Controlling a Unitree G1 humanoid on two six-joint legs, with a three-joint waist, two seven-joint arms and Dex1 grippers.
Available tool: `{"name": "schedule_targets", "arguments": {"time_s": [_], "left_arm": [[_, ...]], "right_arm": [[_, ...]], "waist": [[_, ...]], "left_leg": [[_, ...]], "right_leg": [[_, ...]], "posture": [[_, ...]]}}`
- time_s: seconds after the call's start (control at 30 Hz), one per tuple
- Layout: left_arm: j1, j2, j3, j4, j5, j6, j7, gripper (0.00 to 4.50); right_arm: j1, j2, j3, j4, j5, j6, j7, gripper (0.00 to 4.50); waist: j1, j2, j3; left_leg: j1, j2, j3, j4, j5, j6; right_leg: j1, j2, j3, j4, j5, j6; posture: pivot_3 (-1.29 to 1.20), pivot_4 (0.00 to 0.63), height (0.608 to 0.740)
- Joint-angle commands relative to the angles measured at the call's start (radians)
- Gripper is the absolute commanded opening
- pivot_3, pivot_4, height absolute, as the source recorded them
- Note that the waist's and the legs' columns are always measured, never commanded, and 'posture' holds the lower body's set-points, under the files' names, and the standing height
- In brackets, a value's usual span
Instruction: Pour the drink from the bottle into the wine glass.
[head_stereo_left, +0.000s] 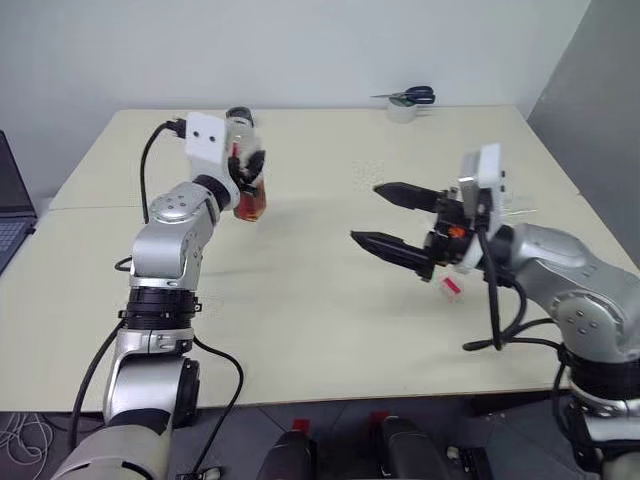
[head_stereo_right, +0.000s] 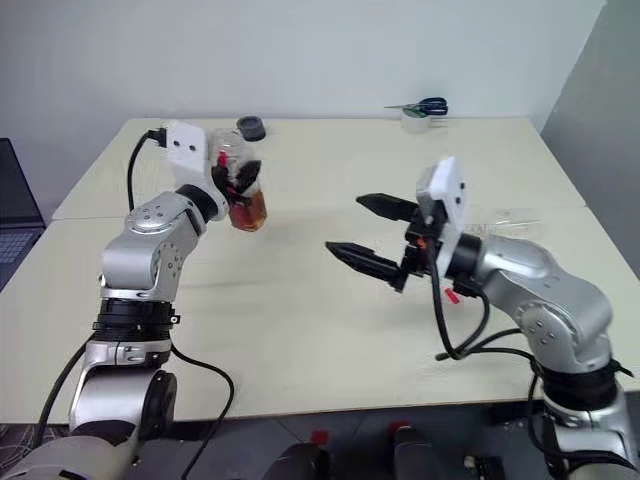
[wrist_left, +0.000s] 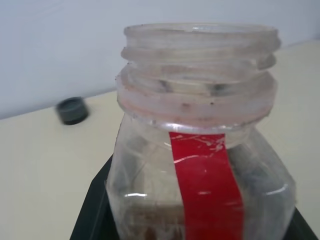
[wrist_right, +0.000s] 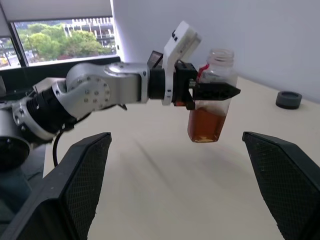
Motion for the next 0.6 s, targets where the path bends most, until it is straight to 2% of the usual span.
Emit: {"name": "schedule_targets", "arguments": {"time_s": [0.03,0.17,0.33,0.6], "left_arm": [[-0.016,-0.022,0.056,0.029,0.027,-0.093,0.080,1.74],[0.023,-0.036,0.065,0.074,0.046,-0.163,0.100,1.74],[0.069,-0.033,0.057,0.104,0.044,-0.260,0.042,1.74],[0.078,-0.025,0.077,0.192,0.039,-0.335,0.008,1.74]], "right_arm": [[-0.030,0.023,-0.010,-0.012,0.001,-0.016,-0.004,4.48],[-0.032,0.033,-0.007,-0.013,0.005,-0.010,0.006,4.48],[-0.038,0.048,0.000,-0.006,-0.002,-0.015,0.008,4.48],[-0.038,0.058,0.004,-0.010,-0.019,-0.014,0.004,4.48]], "waist": [[0.001,0.000,0.000],[0.000,0.000,0.000],[0.000,0.000,0.000],[0.000,0.000,0.000]], "left_leg": [[0.000,0.000,0.000,0.000,0.000,0.000],[-0.001,-0.001,0.000,0.000,0.000,0.000],[-0.001,-0.001,0.000,0.000,0.000,0.000],[0.000,-0.001,0.001,0.000,0.000,0.000]], "right_leg": [[0.000,0.000,0.000,0.000,0.000,0.000],[0.000,-0.002,0.000,0.000,0.000,0.000],[-0.001,-0.002,0.000,0.000,0.000,0.000],[-0.001,-0.002,0.000,0.000,0.000,0.000]], "posture": [[0.00,0.150,0.740],[0.00,0.150,0.740],[0.00,0.150,0.740],[0.00,0.150,0.740]]}}
